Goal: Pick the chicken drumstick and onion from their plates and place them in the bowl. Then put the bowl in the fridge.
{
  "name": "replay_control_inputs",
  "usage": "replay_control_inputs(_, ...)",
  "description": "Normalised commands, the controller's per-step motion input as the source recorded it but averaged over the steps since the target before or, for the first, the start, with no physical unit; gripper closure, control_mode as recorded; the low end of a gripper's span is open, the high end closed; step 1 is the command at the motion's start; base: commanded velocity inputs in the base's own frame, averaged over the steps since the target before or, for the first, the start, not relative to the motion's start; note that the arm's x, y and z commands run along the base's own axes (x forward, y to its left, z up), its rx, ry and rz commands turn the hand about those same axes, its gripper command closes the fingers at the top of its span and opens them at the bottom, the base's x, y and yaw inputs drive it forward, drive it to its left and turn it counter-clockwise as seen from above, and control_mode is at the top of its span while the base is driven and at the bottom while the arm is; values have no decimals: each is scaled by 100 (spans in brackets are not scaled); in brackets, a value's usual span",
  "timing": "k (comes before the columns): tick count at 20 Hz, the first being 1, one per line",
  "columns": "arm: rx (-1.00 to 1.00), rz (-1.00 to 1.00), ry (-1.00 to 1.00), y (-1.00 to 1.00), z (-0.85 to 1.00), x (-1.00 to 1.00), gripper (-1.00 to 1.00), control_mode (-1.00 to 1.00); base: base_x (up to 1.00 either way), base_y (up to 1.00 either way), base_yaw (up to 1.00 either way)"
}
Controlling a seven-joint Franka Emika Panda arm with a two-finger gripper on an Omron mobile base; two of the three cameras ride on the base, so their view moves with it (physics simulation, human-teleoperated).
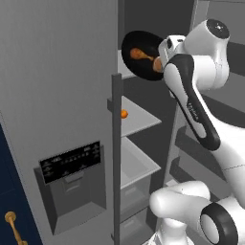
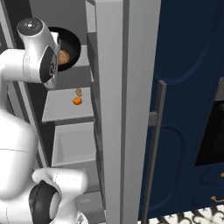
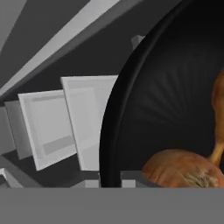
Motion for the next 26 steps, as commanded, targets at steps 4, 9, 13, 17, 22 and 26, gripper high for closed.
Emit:
replay_control_inputs(4,2,2,0,14,-2,77,100,-100,0,0,0)
replay_control_inputs(9,0,1,0,15,0,71,100,-100,0,0,0)
replay_control_inputs(13,0,1,0,18,0,45,100,-100,0,0,0)
replay_control_inputs(17,0,3,1,21,0,32,100,-100,0,0,0)
replay_control_inputs(22,0,1,1,10,-13,9,100,-100,0,0,0)
replay_control_inputs(26,0,0,-2,0,-3,4,-100,-100,0,0,0)
